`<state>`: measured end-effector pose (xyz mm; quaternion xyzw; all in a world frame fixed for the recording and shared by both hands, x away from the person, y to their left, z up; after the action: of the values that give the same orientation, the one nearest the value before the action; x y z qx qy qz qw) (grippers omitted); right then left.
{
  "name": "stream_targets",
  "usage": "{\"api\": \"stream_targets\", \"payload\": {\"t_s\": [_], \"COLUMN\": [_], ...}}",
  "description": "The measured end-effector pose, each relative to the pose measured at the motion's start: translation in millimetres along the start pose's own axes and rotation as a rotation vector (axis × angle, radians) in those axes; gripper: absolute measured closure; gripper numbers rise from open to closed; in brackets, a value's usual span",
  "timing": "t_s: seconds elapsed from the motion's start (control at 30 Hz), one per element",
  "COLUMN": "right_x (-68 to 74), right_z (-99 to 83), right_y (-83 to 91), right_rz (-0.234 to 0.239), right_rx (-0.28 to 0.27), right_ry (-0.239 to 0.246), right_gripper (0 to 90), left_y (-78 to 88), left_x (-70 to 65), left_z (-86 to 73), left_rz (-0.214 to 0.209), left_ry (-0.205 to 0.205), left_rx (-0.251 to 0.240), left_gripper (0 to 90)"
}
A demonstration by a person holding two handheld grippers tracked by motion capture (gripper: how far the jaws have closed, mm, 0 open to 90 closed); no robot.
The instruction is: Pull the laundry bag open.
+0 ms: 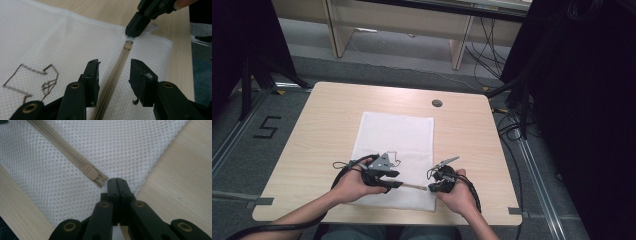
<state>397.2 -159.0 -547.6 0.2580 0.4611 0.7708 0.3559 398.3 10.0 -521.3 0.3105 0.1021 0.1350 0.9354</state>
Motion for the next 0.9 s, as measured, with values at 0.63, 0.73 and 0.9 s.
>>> {"api": "stream_targets", "payload": {"t_s": [0.63, 0.73, 0.9], "right_x": [6.7, 2.8, 2.5], "right_z": [-3.1, -2.2, -2.5], "right_y": [2.0, 1.4, 1.5], "right_rz": [0.018, 0.008, 0.013], "right_rx": [0.033, 0.022, 0.019], "right_ry": [-0.052, -0.029, -0.035], "right_gripper": [90.0, 90.0, 90.0], "left_y": [-56.9, -63.6, -74.7], "left_x": [-11.5, -12.6, -16.0], "left_z": [15.4, 16.4, 14.9], "left_rz": [-0.06, -0.069, -0.088], "left_ry": [-0.106, -0.1, -0.072], "left_rx": [0.116, 0.127, 0.128], "left_gripper": [72.0, 74.3, 77.2]}}
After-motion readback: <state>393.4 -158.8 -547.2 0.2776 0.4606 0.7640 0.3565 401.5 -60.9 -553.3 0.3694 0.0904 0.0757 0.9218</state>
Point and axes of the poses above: each handheld gripper's, and its own axes: y roughly backward along the jaws, z roughly out of its top, x roughly to its left, the point moved 7 cm from there along -y, roughly forward along the jaws, and after that the axes turned 4 degrees about -z, right-handed, at the moved point
